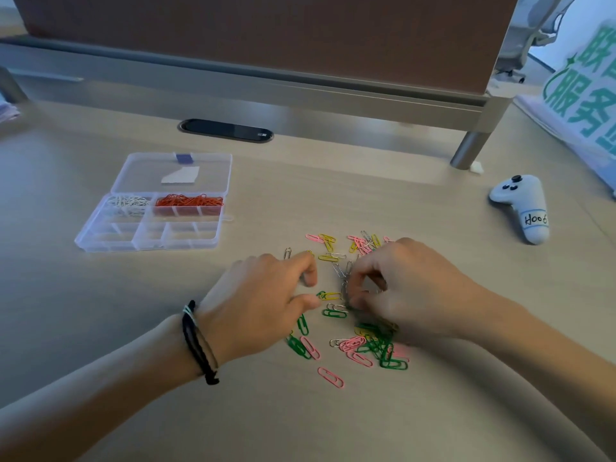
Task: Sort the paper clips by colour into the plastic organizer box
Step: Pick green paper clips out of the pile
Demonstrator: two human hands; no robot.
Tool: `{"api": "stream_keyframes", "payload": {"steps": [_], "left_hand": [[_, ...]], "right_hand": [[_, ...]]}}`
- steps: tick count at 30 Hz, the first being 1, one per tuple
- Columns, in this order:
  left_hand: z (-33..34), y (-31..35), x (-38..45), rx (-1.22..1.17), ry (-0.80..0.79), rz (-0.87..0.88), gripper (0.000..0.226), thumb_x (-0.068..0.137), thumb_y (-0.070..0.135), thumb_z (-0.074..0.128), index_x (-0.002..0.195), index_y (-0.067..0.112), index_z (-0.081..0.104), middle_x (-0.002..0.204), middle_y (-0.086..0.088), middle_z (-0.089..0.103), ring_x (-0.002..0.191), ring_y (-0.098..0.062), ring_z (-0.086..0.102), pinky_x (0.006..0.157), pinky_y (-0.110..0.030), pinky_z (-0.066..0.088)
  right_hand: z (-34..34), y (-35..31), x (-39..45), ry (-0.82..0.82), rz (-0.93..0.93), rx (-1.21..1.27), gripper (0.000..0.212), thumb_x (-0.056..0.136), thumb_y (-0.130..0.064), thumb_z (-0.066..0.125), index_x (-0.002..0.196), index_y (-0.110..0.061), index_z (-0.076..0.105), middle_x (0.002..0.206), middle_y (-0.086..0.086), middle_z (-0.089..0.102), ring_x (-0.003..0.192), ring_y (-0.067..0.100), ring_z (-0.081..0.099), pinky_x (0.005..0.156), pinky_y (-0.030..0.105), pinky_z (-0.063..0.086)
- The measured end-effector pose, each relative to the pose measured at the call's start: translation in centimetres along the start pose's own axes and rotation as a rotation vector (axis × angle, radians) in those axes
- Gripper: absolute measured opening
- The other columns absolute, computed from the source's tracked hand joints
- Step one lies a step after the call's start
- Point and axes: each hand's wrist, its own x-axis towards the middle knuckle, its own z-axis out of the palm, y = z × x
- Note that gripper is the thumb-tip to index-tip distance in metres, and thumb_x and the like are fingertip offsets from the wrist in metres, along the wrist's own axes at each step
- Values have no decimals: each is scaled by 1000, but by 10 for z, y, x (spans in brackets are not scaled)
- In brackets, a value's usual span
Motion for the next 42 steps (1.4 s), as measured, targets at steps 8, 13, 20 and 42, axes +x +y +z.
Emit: {"api": "stream_keyframes", "payload": {"steps": [8, 13, 20, 42], "left_hand": [[-3, 21, 10, 577, -41, 125, 6, 100, 25, 48, 105, 26, 44, 86, 3, 60, 72, -24, 56, 51, -32, 26], [-9, 14, 18, 460, -70, 128, 3, 99, 29, 43, 100, 26, 44, 83, 3, 56, 80, -23, 59, 64, -35, 40], [-25, -17, 12, -1450, -377, -90, 15, 100, 22, 38, 88, 15, 41, 53, 3, 23, 41, -8, 16, 38, -18, 11], [-27, -18, 8, -1332, -566, -612, 31, 93, 23, 46, 64, 14, 47, 65, 0, 30, 44, -9, 30, 28, -15, 22]], "right_hand": [[4, -16, 0, -11, -191, -634, 31, 92, -27, 53, 71, -17, 34, 63, -1, 29, 69, 32, 39, 61, 32, 31], [3, -6, 2, 2, -137, -322, 19, 91, -28, 51, 75, -19, 47, 65, -2, 46, 63, 21, 43, 54, 33, 30], [13, 21, 5, -176, 109, 1218, 35, 103, -14, 39, 70, -14, 28, 59, 1, 18, 50, 14, 11, 44, 24, 10], [12, -20, 4, -12, -95, -138, 13, 85, -43, 70, 89, -31, 71, 63, -18, 55, 65, 3, 49, 62, 26, 37]]}}
